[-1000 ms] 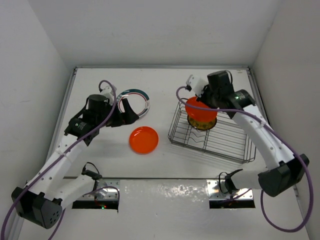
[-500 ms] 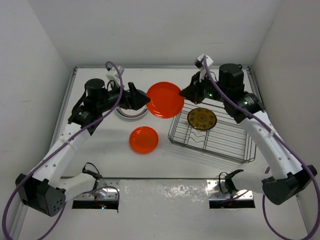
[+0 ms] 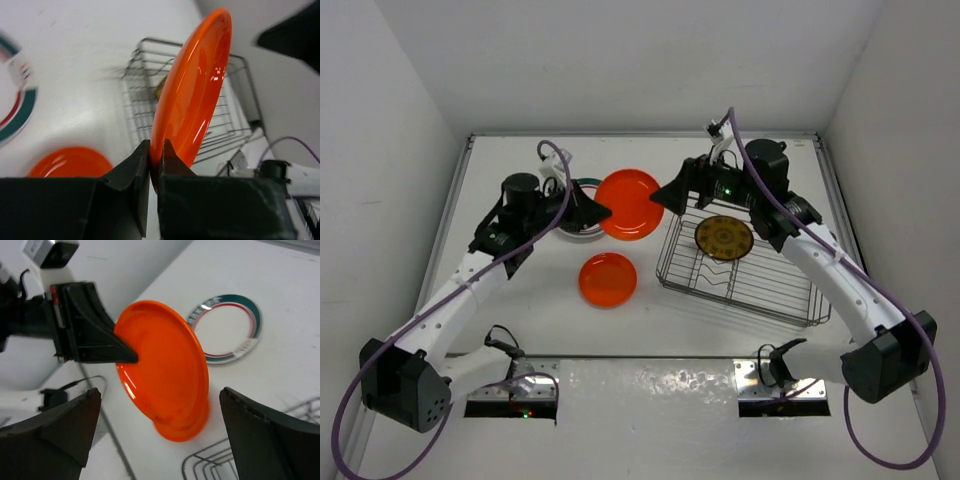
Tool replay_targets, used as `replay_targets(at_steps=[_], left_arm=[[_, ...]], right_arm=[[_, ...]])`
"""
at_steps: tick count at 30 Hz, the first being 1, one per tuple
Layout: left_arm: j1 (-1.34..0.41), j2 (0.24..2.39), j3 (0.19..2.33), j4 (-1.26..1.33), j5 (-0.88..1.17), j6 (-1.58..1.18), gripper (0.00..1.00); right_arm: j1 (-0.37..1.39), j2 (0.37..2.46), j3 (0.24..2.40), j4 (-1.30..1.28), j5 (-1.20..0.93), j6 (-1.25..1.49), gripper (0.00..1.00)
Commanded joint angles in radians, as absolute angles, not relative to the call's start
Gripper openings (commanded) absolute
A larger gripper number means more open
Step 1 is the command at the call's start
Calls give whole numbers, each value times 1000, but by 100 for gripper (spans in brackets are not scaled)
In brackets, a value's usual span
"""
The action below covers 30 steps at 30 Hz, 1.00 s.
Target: Unload the plates from the dish rack
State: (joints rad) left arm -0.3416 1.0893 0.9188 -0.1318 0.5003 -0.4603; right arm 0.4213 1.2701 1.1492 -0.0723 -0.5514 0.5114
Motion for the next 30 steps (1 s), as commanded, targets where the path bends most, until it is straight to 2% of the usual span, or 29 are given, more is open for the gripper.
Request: replay_targets(at_steps=[1, 3, 6, 12, 14, 15, 18, 20, 21, 23, 25, 26, 27, 30], left_arm=[[-350, 1057, 858, -272, 255, -537, 0], [-350, 1042, 767, -314, 191, -543, 0], [-348, 1035, 637, -275, 216, -548, 0], [-348, 1057, 549, -213, 246, -545, 1], [-350, 1058, 548, -232, 229, -549, 22], [-348, 1061, 546, -251, 209, -552, 42], [-350, 1061, 541, -268, 193, -560, 75], [-348, 1068, 549, -287, 193, -558, 82], [-350, 1071, 558, -301, 187, -554, 90], [-350, 1066, 600, -363, 166, -531, 93], [-353, 1046, 665, -420, 129, -499, 94], [-357, 1019, 690, -448, 103, -485, 94], [-359, 1005, 743, -498, 103, -444, 95], [-362, 970, 872, -633, 69, -333, 95]], right_arm=[[428, 1212, 1198, -277, -291, 333, 99], [426, 1189, 1209, -386, -195, 226, 99], [428, 1186, 1227, -477, -59, 117, 99], [405, 1215, 1229, -636, 109, -96, 99], [391, 1235, 1217, -656, 145, -176, 99], [391, 1241, 1210, -664, 158, -246, 99], [387, 1264, 1187, -657, 230, -342, 99], [383, 1290, 1184, -647, 255, -391, 99], [382, 1298, 1183, -631, 253, -406, 99], [377, 1318, 1180, -605, 268, -460, 99], [368, 1368, 1192, -584, 268, -480, 95], [361, 1390, 1213, -584, 261, -498, 91], [360, 1431, 1222, -587, 253, -506, 77], [359, 1500, 1258, -623, 230, -543, 57]])
